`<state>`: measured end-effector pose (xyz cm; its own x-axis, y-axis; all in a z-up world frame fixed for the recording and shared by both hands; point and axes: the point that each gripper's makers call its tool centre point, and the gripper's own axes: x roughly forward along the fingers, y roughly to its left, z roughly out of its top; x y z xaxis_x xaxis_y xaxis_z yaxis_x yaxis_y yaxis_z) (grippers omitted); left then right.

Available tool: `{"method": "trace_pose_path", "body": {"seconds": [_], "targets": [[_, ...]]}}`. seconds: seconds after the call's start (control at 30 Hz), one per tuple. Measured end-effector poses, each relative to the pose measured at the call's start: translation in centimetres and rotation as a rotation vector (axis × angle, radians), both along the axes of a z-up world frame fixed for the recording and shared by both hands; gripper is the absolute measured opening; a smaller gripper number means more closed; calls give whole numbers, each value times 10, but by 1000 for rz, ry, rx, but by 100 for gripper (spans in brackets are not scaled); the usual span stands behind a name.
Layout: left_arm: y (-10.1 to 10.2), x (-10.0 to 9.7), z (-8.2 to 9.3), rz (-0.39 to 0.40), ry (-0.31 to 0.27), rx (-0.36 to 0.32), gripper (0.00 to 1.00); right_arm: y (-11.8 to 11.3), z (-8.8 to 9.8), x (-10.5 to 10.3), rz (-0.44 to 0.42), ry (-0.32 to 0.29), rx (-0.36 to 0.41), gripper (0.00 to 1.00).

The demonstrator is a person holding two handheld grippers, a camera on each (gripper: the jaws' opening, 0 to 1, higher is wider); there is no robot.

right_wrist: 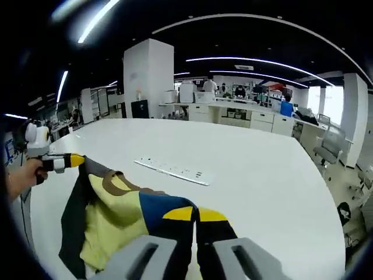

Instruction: Fold the garment on the visible template until the final outline fits inside the template.

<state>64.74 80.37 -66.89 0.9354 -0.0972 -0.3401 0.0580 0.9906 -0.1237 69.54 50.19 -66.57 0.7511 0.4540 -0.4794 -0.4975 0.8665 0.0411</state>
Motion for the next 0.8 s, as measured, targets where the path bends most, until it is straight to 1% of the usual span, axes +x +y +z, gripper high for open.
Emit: {"method": "trace_pose_path", "body": {"seconds": [0.03,0.07,0.1,0.13,0.17,0.2,0.23,0.3,0.33,0.37,0.47,0.53,0.63,0.77,0.8], "targets": [[1,3,-8,2,15,20,0,0,-2,1,-2,3,1,0],[2,6,-14,6,30,26,0,0,-8,6,-12,17,6,0],[1,9,-23,10,53,17,0,0,-13,7,-23,36,15,0],[1,10,-26,10,61,8,0,0,-17,9,-26,47,17,0],[-1,13,-33,10,69,-16,0,0,-24,12,-35,66,14,0],[-1,14,-37,13,78,-25,0,1,-31,15,-43,80,17,0],[-4,16,-43,4,87,-15,0,2,-36,16,-39,87,15,0],[-3,16,-56,-6,131,41,0,3,-52,17,-36,118,-12,0],[-4,17,-60,-12,137,51,0,1,-61,15,-42,144,-35,0],[-4,17,-64,-8,148,49,0,-1,-68,16,-47,157,-52,0],[2,22,-77,-1,172,35,0,-3,-80,18,-57,178,-60,0],[3,24,-83,0,183,35,0,-4,-85,20,-63,184,-64,0],[-1,24,-86,-15,188,74,0,-5,-92,24,-75,191,-71,0],[-4,28,-90,-18,193,88,0,-7,-100,28,-102,201,-74,0],[-4,28,-91,-18,196,87,0,-8,-103,30,-116,215,-61,0]]}}
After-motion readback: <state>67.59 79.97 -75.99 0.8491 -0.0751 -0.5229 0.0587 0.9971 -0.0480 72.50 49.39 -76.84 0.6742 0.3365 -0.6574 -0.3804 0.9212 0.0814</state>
